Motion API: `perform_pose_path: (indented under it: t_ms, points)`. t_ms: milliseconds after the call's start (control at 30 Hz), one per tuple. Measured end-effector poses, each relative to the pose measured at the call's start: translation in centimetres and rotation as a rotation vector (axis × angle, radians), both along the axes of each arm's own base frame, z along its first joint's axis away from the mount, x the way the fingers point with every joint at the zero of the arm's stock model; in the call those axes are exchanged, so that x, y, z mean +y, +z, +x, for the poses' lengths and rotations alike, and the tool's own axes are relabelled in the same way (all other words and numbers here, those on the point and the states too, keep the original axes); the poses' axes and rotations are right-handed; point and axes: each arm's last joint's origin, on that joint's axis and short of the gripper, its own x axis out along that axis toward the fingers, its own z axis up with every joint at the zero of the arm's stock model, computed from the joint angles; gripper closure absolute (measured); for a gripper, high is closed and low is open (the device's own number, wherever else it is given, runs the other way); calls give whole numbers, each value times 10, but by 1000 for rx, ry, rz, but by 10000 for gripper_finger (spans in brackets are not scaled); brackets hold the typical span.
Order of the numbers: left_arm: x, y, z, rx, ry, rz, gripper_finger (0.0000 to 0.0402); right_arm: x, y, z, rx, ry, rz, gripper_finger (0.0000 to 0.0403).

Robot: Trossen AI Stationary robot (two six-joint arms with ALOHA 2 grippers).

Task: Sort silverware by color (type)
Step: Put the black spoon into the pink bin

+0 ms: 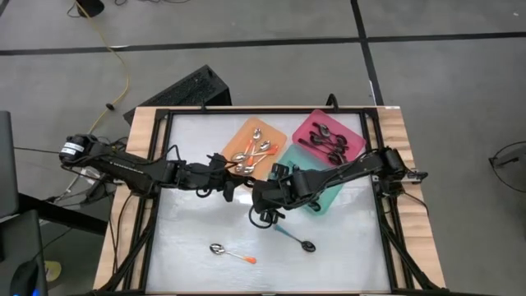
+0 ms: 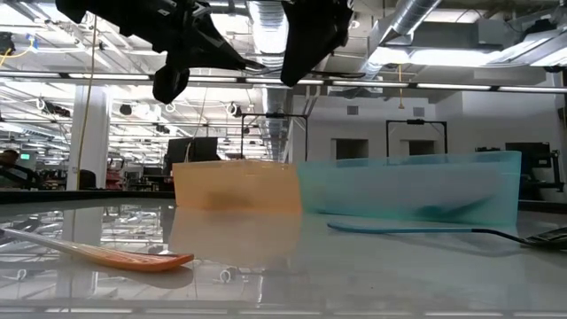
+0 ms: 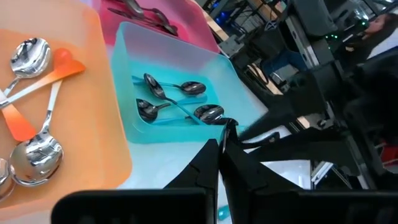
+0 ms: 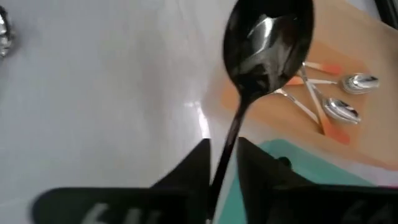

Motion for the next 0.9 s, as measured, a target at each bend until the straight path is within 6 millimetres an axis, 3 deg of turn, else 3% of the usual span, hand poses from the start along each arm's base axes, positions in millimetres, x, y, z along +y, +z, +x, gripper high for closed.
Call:
perform_pose_path:
  t_ms: [133,367,500,767,900]
  points:
    - [0,-1,0,10,-16,20,401,-1,-1,-2,16,-5,-8,386]
    - [0,-1,0,16,-30,54,399,-1,0,-1,7,-19,6,394]
    - [0,3,-2,9,-70,96,375,-4,5,-4,0,-42,25,394]
    - [13,25,-23,-24,4,182,286,-35,33,-33,80,-119,-54,394]
    - [22,31,-36,-6,46,176,262,-59,60,-57,69,-178,-112,394]
